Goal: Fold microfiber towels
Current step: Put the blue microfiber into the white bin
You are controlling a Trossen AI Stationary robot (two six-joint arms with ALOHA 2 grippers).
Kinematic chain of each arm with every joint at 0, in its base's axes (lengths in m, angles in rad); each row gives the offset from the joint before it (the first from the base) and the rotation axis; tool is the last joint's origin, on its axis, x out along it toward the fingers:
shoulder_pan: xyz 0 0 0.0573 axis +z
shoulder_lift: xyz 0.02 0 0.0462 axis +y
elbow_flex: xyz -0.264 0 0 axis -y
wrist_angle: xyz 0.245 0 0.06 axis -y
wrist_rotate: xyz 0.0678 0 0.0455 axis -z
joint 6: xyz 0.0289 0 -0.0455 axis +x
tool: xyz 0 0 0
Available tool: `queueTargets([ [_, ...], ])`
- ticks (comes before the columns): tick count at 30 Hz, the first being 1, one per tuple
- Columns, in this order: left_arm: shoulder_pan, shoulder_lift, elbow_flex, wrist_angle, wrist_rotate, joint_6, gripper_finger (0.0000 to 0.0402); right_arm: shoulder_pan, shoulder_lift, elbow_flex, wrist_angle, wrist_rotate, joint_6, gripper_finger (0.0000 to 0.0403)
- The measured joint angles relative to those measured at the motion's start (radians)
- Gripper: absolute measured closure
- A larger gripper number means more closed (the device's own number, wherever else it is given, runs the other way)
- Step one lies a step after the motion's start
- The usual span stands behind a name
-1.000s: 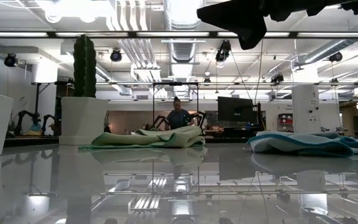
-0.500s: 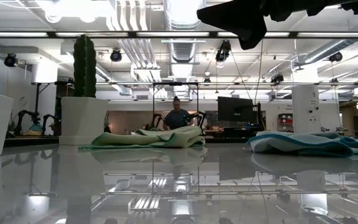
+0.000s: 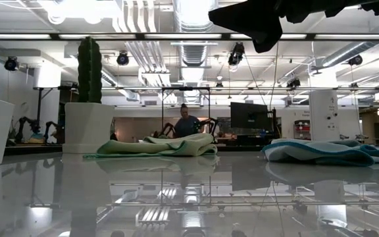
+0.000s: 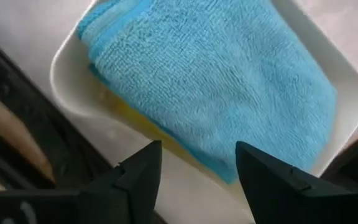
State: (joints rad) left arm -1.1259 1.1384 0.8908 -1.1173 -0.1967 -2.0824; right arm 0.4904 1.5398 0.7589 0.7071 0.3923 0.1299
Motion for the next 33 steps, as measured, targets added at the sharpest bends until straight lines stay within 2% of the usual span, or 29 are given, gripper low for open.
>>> queueTargets([
  [5, 0.001, -0.025, 0.016, 0.002, -0.005, 0.004, 0.0212, 0.000, 0.000, 0.000, 0.000, 0.000, 0.000, 0.0134],
  [7, 0.001, -0.028, 0.024, 0.004, -0.074, 0.017, 0.0212, 0.000, 0.000, 0.000, 0.000, 0.000, -0.002, 0.0135],
  [10, 0.003, -0.021, 0.028, 0.056, -0.240, 0.062, 0.0219, 0.000, 0.000, 0.000, 0.000, 0.000, -0.011, 0.0138],
  [12, 0.011, -0.005, 0.027, 0.111, -0.278, 0.104, 0.0232, 0.000, 0.000, 0.000, 0.000, 0.001, -0.011, 0.0140],
  [20, 0.028, 0.165, 0.018, 0.232, -0.255, 0.271, 0.0333, -0.005, 0.000, 0.000, 0.000, 0.001, -0.011, 0.0137],
  [25, 0.028, 0.266, 0.018, 0.266, -0.199, 0.283, 0.0385, -0.005, 0.000, 0.000, -0.006, 0.001, -0.009, 0.0143],
  [28, 0.028, 0.308, 0.018, 0.276, -0.189, 0.283, 0.0399, -0.005, 0.000, 0.000, -0.011, 0.001, -0.007, 0.0145],
  [33, 0.029, 0.337, 0.018, 0.275, -0.181, 0.283, 0.0396, -0.005, 0.000, 0.000, -0.017, 0.001, -0.007, 0.0140],
])
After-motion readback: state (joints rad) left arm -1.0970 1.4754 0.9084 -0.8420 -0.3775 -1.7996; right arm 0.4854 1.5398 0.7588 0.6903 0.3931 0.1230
